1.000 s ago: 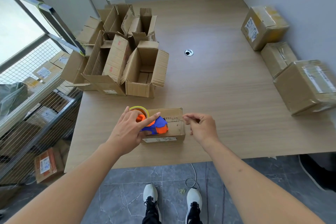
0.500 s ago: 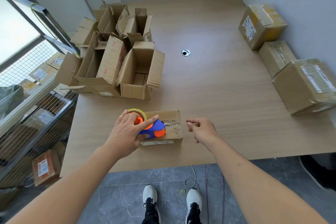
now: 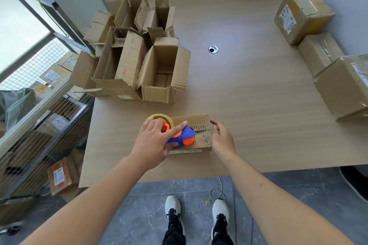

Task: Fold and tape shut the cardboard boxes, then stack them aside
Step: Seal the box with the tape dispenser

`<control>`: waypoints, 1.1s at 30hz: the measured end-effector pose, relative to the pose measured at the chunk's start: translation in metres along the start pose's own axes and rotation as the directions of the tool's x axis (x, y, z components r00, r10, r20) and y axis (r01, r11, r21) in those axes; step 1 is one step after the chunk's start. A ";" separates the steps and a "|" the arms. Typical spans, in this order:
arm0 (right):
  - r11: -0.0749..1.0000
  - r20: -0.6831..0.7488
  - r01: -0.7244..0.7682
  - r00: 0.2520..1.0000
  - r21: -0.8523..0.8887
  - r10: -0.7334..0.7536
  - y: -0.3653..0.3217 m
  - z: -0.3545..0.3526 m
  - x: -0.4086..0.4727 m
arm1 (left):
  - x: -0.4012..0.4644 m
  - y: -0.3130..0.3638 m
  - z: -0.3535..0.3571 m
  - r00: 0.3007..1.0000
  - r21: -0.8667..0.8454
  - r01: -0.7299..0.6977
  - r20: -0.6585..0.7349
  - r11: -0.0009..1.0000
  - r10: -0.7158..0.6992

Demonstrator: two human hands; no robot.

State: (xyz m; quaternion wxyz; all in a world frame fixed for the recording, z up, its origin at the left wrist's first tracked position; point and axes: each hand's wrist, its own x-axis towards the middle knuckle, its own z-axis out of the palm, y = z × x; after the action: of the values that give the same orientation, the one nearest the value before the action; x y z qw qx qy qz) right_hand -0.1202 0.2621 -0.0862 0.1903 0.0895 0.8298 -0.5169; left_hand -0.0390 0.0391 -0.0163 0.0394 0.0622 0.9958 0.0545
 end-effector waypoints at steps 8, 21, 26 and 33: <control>0.993 -0.055 0.072 0.995 -0.094 -0.078 -0.018 0.026 -0.022 | -0.001 0.001 -0.003 1.000 0.025 -0.018 0.026 1.000 0.017; 0.961 0.036 -0.231 0.970 -0.154 0.239 -0.031 0.010 -0.026 | 0.000 -0.002 -0.002 1.000 0.030 -0.027 0.003 0.999 0.026; 0.983 -0.068 -0.043 0.997 -0.180 0.031 -0.029 0.010 -0.024 | 0.000 0.000 -0.007 0.999 0.033 -0.021 0.048 0.999 0.020; 0.982 -0.017 0.142 0.989 -0.127 -0.145 -0.019 0.024 -0.022 | 0.010 0.002 -0.025 0.987 0.037 -0.028 0.161 0.999 0.021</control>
State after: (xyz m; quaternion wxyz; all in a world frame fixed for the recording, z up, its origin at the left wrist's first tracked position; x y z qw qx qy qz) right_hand -0.1010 0.2330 -0.0712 0.1468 0.0239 0.8675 -0.4747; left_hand -0.0504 0.0395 0.0082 0.1174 0.0794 0.9894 0.0305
